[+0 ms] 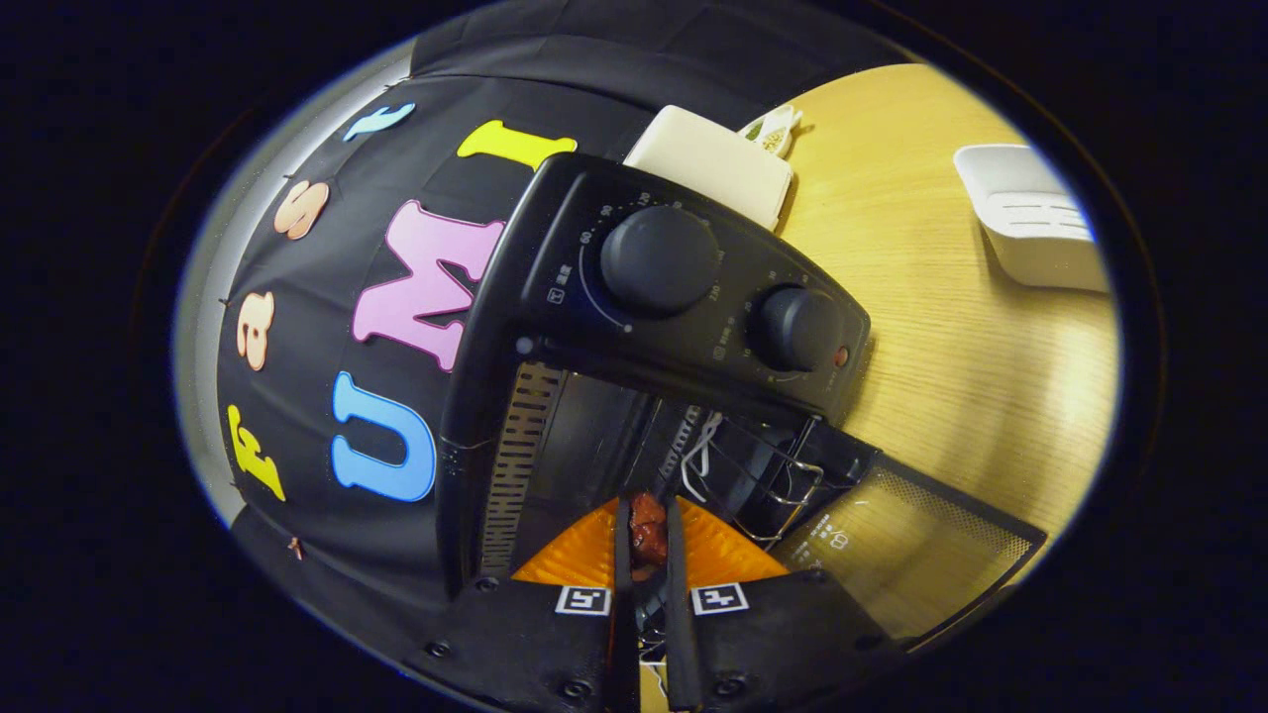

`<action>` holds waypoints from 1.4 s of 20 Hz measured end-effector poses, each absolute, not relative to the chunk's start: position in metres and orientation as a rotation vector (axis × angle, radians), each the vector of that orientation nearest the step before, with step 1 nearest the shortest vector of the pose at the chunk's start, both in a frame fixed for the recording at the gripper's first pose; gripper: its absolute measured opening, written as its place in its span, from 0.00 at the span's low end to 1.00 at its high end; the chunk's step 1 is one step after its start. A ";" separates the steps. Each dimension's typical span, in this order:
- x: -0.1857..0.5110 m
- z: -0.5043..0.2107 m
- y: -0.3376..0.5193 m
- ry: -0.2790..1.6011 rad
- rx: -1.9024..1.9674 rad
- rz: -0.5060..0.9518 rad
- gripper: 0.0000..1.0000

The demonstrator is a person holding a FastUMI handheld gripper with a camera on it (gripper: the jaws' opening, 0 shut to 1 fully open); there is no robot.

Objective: Open the toaster oven, put the food inside, and close the toaster oven door.

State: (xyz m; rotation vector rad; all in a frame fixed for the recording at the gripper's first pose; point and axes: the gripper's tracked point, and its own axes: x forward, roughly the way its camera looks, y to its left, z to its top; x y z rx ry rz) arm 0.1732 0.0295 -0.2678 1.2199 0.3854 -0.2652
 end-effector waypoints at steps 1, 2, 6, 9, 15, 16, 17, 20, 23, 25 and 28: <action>0.174 -0.266 0.030 0.385 1.195 -0.273 0.15; 0.174 -0.265 0.030 0.392 1.176 -0.282 0.15; 0.169 -0.273 0.021 0.435 1.089 -0.333 0.21; 0.165 -0.264 0.027 0.436 1.053 -0.298 0.44; 0.155 -0.237 0.040 0.460 0.769 -0.218 0.98; 0.152 -0.233 0.041 0.467 0.752 -0.207 0.98; 0.147 -0.232 0.042 0.482 0.735 -0.198 0.98; 0.128 -0.224 0.045 0.531 0.651 -0.166 0.98; 0.110 -0.216 0.050 0.562 0.544 -0.122 0.98; 0.095 -0.210 0.053 0.581 0.471 -0.087 0.98; 0.068 -0.212 0.059 0.636 0.379 -0.041 0.98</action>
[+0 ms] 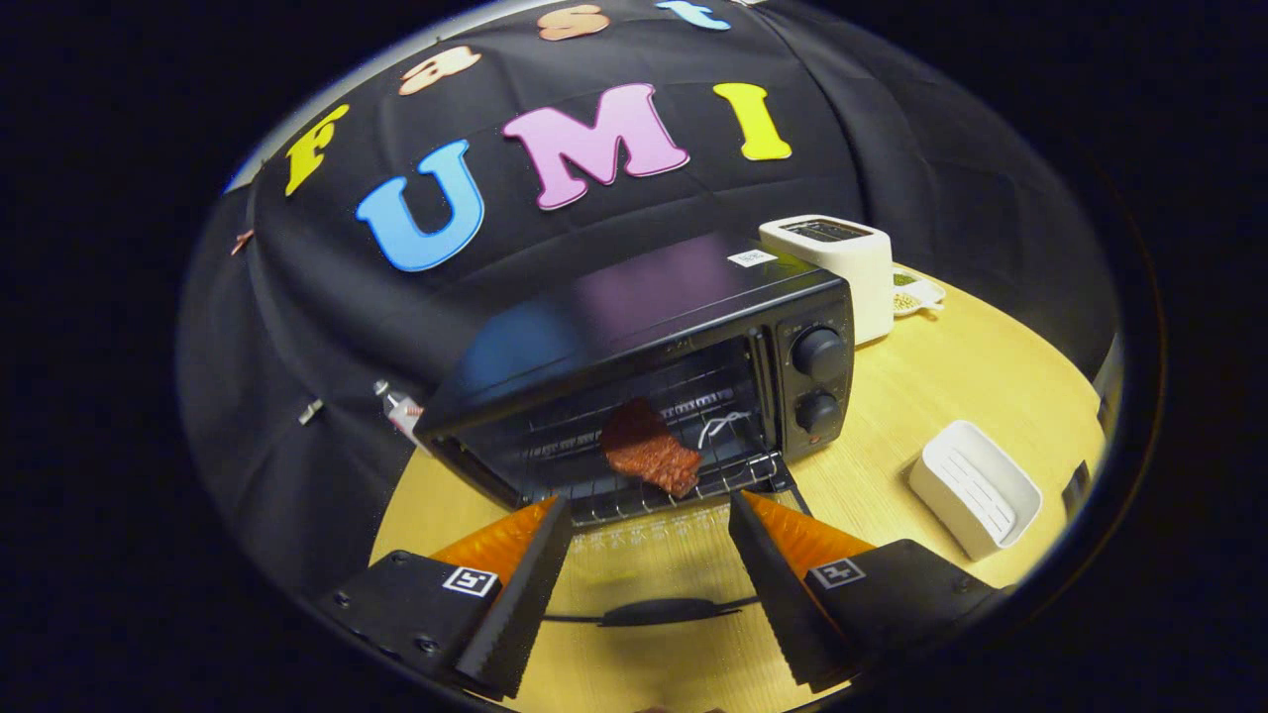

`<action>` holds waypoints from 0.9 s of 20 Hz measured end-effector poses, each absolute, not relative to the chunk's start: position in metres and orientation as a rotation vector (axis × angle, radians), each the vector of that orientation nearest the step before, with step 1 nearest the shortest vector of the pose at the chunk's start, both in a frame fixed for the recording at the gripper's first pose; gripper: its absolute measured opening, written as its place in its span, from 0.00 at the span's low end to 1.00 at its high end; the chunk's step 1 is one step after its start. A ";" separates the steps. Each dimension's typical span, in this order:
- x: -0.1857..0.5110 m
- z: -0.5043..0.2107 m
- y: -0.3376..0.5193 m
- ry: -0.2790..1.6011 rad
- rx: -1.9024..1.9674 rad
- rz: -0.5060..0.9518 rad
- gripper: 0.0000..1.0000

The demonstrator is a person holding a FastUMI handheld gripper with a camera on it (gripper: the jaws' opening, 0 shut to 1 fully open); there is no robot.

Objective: Open the toaster oven, put the food inside, and close the toaster oven door.

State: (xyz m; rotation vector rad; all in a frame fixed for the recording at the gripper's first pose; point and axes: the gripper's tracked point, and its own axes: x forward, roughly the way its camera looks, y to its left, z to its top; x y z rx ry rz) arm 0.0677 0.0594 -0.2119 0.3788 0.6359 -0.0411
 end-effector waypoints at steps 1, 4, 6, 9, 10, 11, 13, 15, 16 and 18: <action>0.057 -0.219 0.061 0.665 0.345 -0.036 0.99; 0.031 -0.231 0.065 0.720 0.272 -0.012 0.98; 0.011 -0.243 0.072 0.770 0.216 0.021 0.99; -0.014 -0.261 0.084 0.853 0.168 0.060 0.99; -0.020 -0.269 0.088 0.890 0.158 0.063 0.99; -0.024 -0.279 0.091 0.924 0.152 0.062 0.99; -0.024 -0.295 0.096 0.959 0.135 0.047 0.99; -0.021 -0.310 0.094 0.978 0.073 0.036 0.99; -0.021 -0.317 0.097 0.992 0.059 0.039 0.99; -0.022 -0.330 0.102 1.031 0.055 0.037 0.99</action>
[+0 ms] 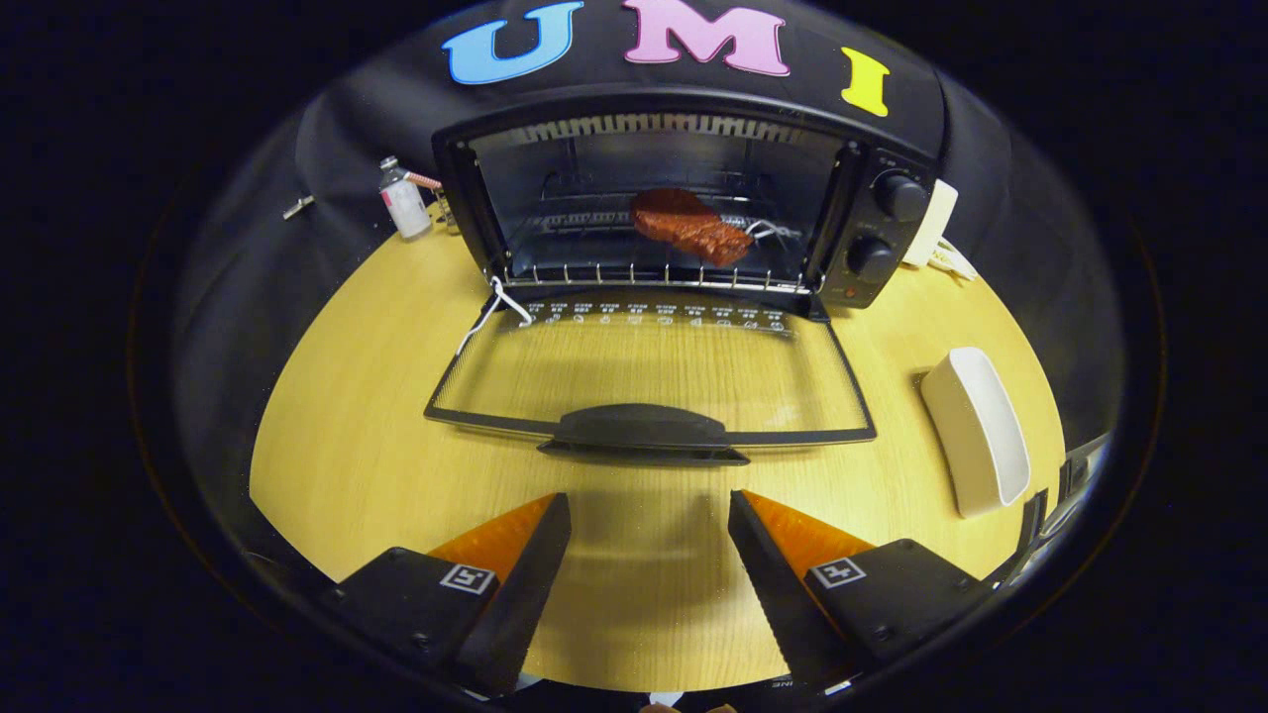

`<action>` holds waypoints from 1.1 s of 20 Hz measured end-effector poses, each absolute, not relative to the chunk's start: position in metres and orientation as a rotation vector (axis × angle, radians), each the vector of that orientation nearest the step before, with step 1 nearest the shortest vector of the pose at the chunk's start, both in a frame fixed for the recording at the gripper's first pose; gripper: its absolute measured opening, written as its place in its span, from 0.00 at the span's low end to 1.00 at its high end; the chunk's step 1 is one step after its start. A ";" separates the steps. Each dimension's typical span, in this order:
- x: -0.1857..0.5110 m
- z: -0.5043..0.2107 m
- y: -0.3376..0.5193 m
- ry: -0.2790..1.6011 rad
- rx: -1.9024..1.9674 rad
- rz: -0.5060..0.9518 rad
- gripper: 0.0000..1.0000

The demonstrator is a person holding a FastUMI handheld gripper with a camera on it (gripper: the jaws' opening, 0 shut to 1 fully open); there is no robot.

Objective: Open the toaster oven, put the food inside, and close the toaster oven door.

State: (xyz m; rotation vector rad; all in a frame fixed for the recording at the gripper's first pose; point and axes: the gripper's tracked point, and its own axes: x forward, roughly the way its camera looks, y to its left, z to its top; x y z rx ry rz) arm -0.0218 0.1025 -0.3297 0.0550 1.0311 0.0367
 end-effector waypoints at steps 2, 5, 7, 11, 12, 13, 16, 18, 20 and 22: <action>-0.022 -0.340 0.104 1.062 0.057 0.021 0.99; -0.011 -0.340 0.102 1.048 0.058 0.003 0.99; -0.002 -0.341 0.099 1.038 0.078 -0.021 0.99; 0.004 -0.340 0.099 1.039 0.096 -0.044 0.99; 0.004 -0.338 0.100 1.033 0.095 -0.039 0.99; 0.004 -0.336 0.100 1.028 0.106 -0.043 0.99; -0.002 -0.329 0.102 1.004 0.097 -0.032 0.98; -0.002 -0.324 0.101 0.986 0.113 -0.029 0.99; -0.002 -0.319 0.101 0.978 0.126 -0.026 0.99; -0.003 -0.313 0.100 0.960 0.131 -0.020 0.99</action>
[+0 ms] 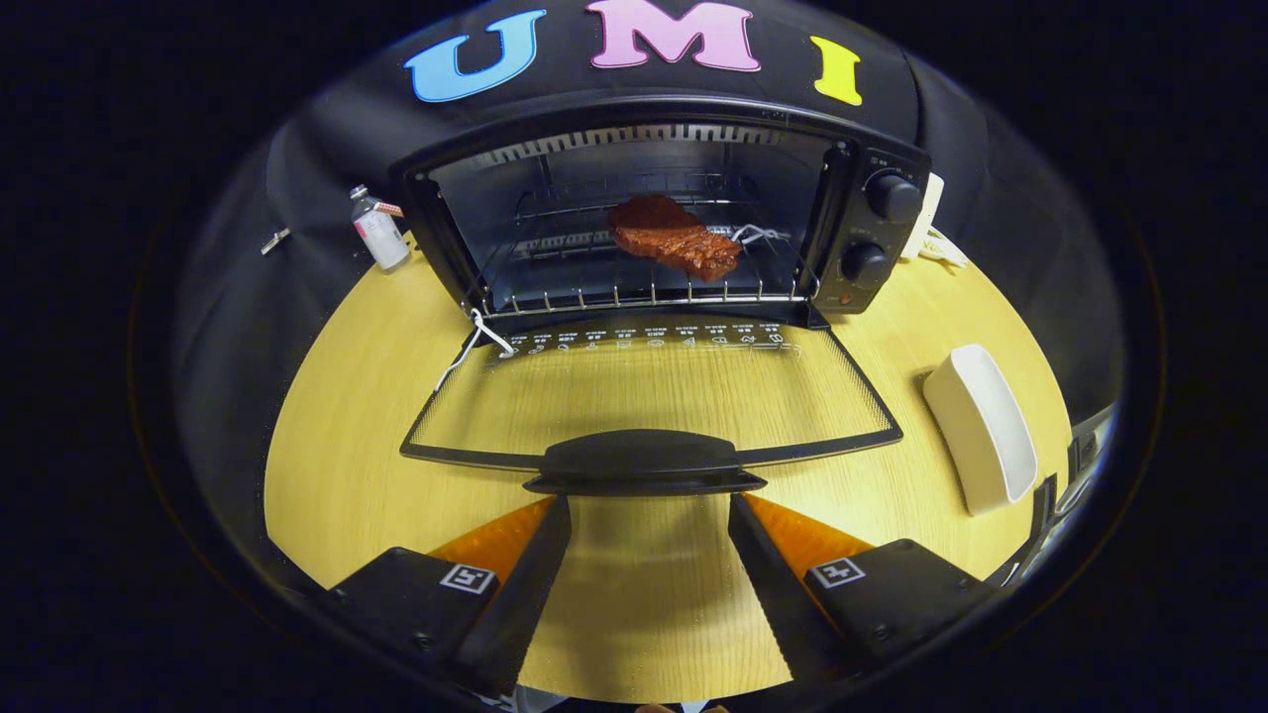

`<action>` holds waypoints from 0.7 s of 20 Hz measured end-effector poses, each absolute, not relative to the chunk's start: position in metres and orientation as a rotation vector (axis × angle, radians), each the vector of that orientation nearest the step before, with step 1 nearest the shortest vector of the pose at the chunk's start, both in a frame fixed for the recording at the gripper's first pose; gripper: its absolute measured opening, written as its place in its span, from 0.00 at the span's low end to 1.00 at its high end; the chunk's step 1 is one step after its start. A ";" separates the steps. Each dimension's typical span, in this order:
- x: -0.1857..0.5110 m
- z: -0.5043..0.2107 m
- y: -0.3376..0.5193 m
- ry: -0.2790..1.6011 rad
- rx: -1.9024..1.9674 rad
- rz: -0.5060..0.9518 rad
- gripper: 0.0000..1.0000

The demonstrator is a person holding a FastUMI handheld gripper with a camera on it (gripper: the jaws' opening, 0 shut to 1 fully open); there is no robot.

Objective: Open the toaster oven, put the food inside, and close the toaster oven door.

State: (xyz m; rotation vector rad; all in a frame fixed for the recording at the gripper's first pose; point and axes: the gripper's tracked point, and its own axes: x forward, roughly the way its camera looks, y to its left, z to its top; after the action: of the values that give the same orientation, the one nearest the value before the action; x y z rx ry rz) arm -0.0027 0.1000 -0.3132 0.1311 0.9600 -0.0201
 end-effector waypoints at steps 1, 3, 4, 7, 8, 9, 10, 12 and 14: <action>-0.003 -0.309 0.101 0.952 0.144 -0.021 0.99; -0.003 -0.302 0.100 0.938 0.156 -0.019 0.99; -0.002 -0.299 0.100 0.928 0.162 -0.017 0.99; -0.001 -0.288 0.099 0.900 0.202 -0.019 0.99; -0.001 -0.284 0.099 0.891 0.214 -0.020 0.99; 0.000 -0.279 0.099 0.878 0.224 -0.021 0.99; 0.001 -0.274 0.099 0.863 0.227 -0.019 0.99; 0.003 -0.261 0.099 0.811 0.209 -0.008 0.99; 0.010 -0.244 0.098 0.742 0.179 0.007 0.99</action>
State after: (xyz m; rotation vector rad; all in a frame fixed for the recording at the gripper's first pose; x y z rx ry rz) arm 0.0100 0.0981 -0.2441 0.1788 0.7418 0.0066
